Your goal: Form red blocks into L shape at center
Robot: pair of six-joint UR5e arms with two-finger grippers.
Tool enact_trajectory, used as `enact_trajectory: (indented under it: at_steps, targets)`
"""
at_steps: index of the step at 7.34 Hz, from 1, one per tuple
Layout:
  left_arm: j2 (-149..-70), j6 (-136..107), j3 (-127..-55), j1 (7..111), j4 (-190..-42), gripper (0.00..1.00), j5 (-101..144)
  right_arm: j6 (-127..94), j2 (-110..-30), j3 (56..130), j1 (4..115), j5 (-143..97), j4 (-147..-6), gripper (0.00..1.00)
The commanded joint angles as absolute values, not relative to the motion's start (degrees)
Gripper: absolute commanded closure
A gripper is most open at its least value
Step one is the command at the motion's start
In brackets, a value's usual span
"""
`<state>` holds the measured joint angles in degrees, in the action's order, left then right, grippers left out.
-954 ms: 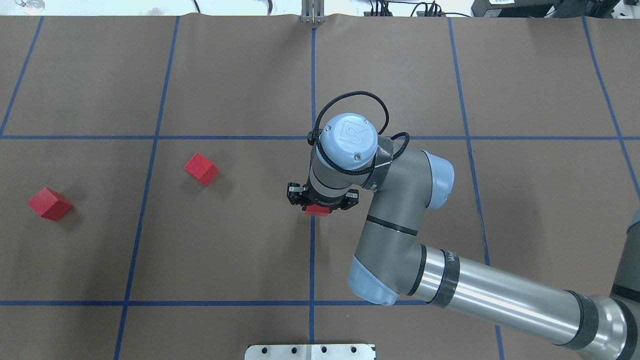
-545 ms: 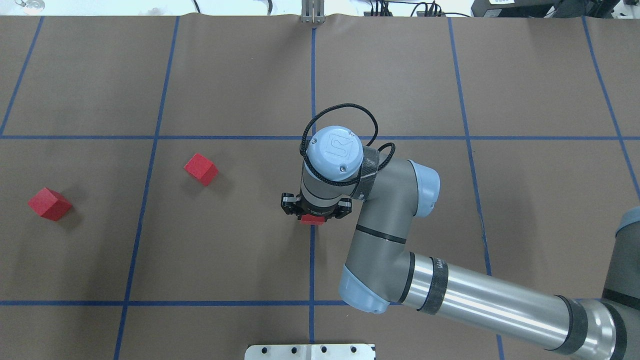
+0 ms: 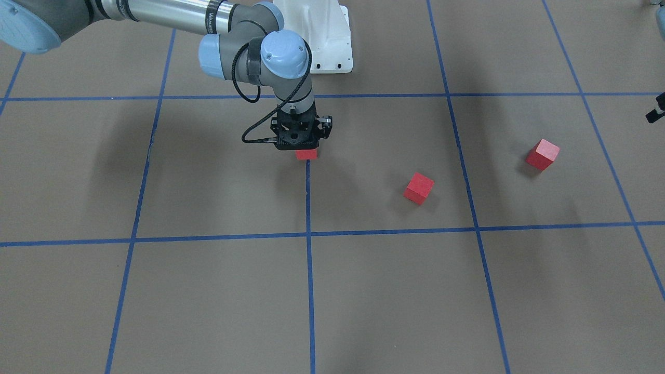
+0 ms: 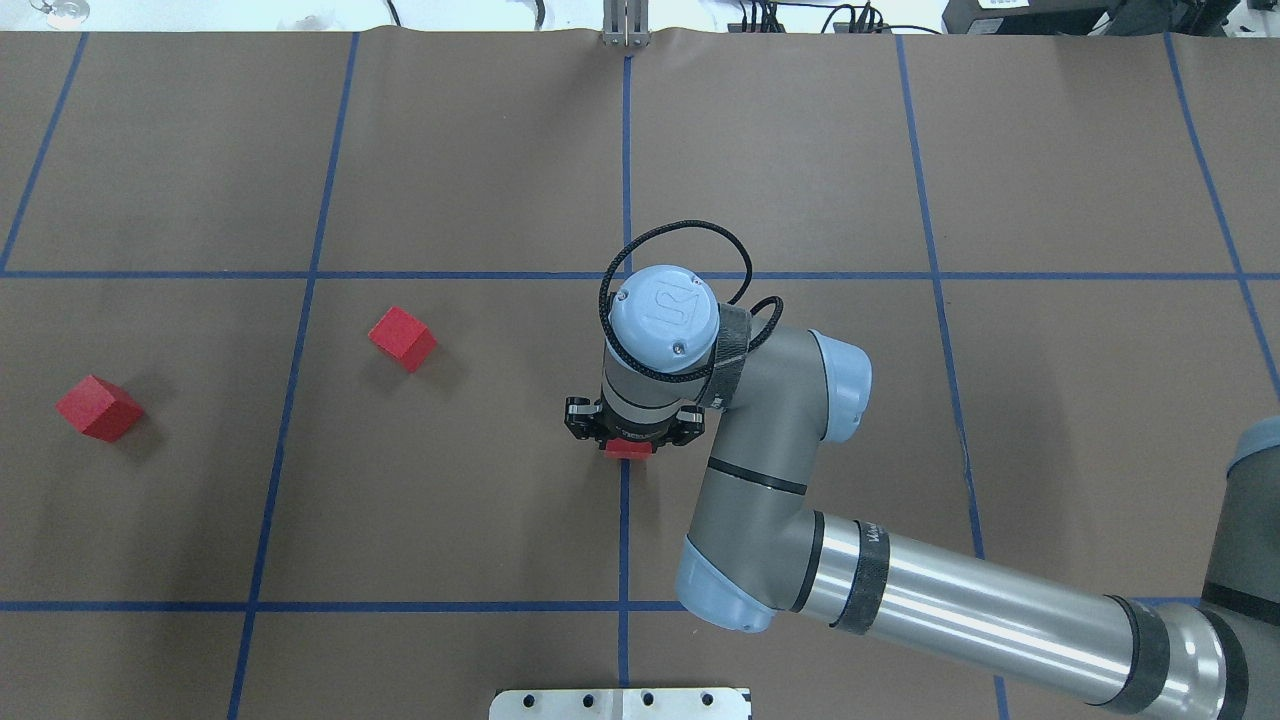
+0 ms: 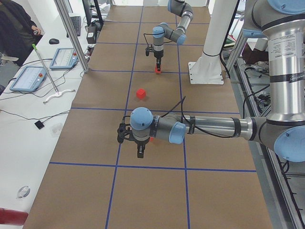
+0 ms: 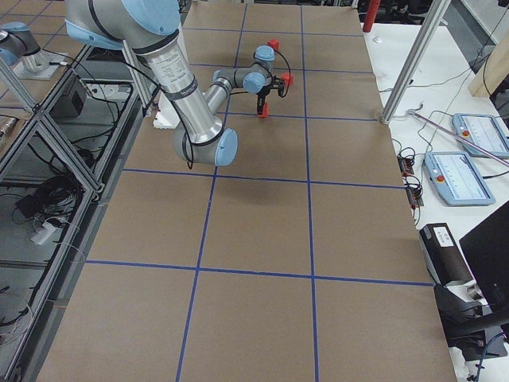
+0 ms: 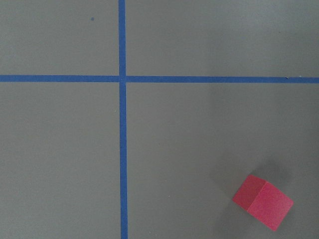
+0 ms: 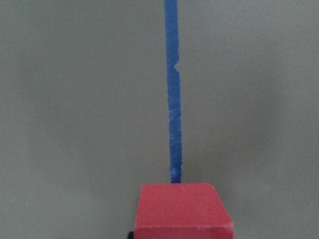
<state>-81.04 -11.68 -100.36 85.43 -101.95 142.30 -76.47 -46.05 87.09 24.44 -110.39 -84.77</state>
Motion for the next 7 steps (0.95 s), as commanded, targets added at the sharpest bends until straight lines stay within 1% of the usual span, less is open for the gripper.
enact_trajectory:
  at_steps: [1,2,7]
  targets:
    - [-81.0,-11.7,-100.4,85.4,-102.0,0.0,142.4,-76.2,-46.1,86.7,24.2,-110.4,-84.7,0.85]
    - [-81.0,-11.7,-100.5,85.4,-102.0,0.0,142.4,-76.2,-46.1,86.7,24.2,-110.4,-84.7,0.8]
    - [-81.1,-11.7,-100.5,85.4,-102.0,0.0,142.4,-76.2,-45.7,86.1,24.0,-109.9,-84.7,0.77]
